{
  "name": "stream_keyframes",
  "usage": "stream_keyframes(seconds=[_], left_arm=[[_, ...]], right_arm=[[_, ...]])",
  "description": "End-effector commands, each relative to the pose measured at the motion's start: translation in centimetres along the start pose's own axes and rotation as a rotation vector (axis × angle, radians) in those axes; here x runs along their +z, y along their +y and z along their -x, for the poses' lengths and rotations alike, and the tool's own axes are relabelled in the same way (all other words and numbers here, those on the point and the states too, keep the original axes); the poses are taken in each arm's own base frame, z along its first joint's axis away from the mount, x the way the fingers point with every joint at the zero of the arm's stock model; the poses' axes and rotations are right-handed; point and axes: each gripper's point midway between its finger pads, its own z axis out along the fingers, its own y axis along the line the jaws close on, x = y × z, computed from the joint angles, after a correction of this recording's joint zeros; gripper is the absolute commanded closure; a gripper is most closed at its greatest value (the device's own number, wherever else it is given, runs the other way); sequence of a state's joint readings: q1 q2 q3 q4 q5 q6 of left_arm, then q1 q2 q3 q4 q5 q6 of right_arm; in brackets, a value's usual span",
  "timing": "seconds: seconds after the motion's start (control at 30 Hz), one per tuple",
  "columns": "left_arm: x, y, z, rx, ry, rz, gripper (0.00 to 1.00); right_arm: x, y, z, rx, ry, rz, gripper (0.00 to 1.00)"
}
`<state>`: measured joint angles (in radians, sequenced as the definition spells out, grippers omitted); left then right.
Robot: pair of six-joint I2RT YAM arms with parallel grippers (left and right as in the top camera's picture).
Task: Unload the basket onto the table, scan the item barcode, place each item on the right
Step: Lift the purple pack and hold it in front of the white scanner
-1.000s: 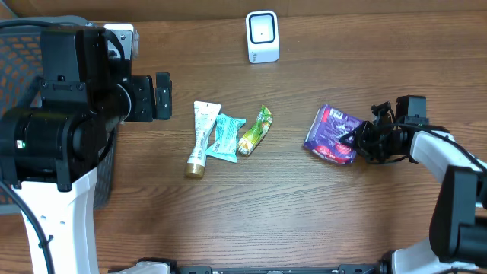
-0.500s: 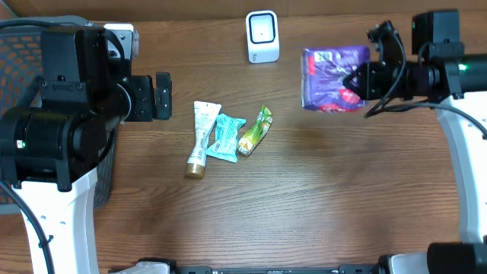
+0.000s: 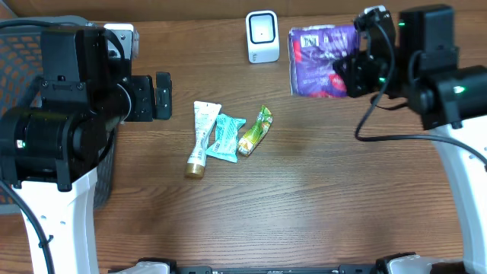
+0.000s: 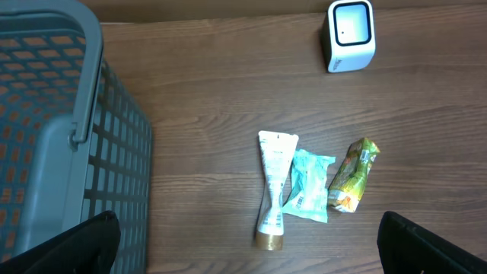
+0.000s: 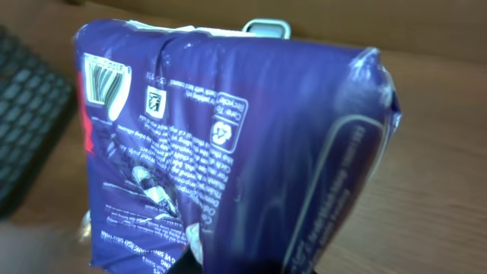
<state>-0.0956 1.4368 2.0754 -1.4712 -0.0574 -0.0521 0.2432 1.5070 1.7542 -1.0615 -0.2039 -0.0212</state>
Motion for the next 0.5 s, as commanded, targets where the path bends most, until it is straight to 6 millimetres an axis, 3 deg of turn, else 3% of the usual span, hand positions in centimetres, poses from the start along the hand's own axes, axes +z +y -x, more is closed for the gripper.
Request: stream_keyframes(seconds=[0.0,0.13,0.27,0.33,0.47], left_arm=[[-0.1,0.3,0.2,0.001,-0.006,0.008,0.00],[-0.1,0.3,0.2,0.001,-0.006,0.008,0.00],[-0.1,0.3,0.2,0.001,-0.006,0.008,0.00],[-0.1,0.3,0.2,0.001,-0.006,0.008,0.01],[-0.1,0.3,0.2,0.001,-0.006,0.008,0.00]], right_arm=[[0.5,-2.1,3.4,0.016,-0.144,-0.346,0.96],[3.1,-2.9,7.0,-0.135,-0.262,-0.632,0.96],[7.9,-3.6,10.3,-0.528,-0.237,-0.935,0.96],[10.3,-3.7,11.0,-0.700,-0.191,-1.004,0.96],[15.2,-3.8,10.7,-0.983,-0.077,-1.052,0.96]])
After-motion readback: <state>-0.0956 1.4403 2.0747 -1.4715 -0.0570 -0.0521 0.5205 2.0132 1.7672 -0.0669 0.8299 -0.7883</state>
